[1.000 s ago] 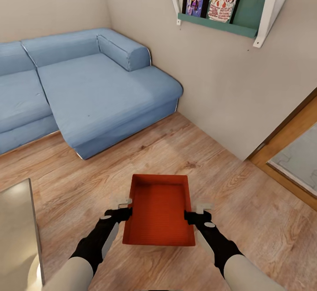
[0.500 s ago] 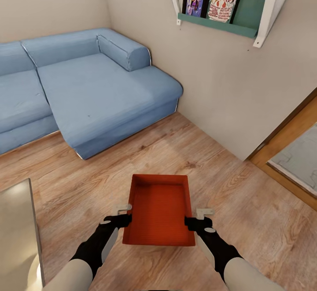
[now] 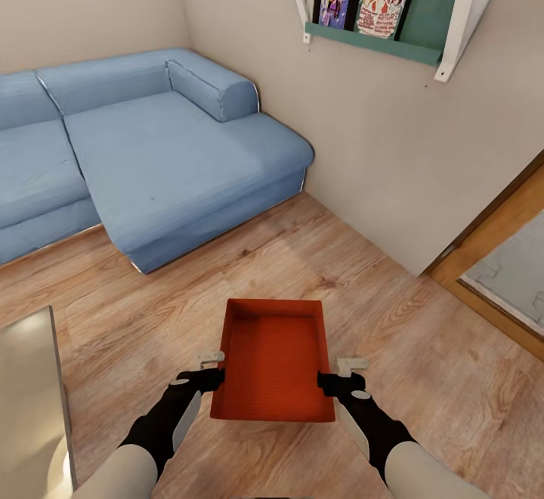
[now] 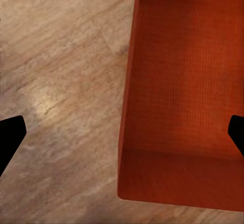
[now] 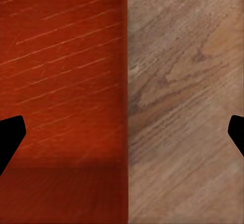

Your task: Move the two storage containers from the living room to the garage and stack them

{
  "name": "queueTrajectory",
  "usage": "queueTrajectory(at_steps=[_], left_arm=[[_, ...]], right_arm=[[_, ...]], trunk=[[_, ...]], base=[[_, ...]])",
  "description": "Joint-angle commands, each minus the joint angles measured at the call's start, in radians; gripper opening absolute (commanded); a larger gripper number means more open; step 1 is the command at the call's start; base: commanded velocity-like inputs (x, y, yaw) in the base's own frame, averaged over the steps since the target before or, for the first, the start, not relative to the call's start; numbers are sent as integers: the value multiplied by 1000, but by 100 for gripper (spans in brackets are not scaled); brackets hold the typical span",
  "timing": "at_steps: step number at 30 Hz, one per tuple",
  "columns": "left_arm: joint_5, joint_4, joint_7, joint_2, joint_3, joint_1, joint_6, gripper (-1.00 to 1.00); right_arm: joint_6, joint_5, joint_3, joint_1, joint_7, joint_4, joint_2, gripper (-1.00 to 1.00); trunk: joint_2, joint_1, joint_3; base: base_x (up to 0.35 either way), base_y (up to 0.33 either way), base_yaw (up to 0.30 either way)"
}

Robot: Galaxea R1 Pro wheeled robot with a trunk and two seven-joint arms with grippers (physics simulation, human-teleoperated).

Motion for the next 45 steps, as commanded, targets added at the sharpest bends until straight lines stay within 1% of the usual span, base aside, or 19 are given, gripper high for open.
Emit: queueTrajectory(at_steps=[1,8,23,45], left_arm=[[10,-2,7,1,-3,0,5,100],[9,0,7,1,-4,0,5,100],[2,16,8,1,-5,0,5,100],[1,16,8,1,-5,0,5,100]], right_arm=[[4,-11,8,0,-8,-2,-1,100],[2,-12,9,0,-8,-2,-4,100],[3,-12,9,0,-8,-2,-4,100],[3,-12,8,0,-7,-2,-5,100]], trunk=[[0,0,-1],[0,0,-1],[-105,57,-48],[-259,142,-117]], base=[[0,0,0],[0,0,0],[0,0,0],[0,0,0]])
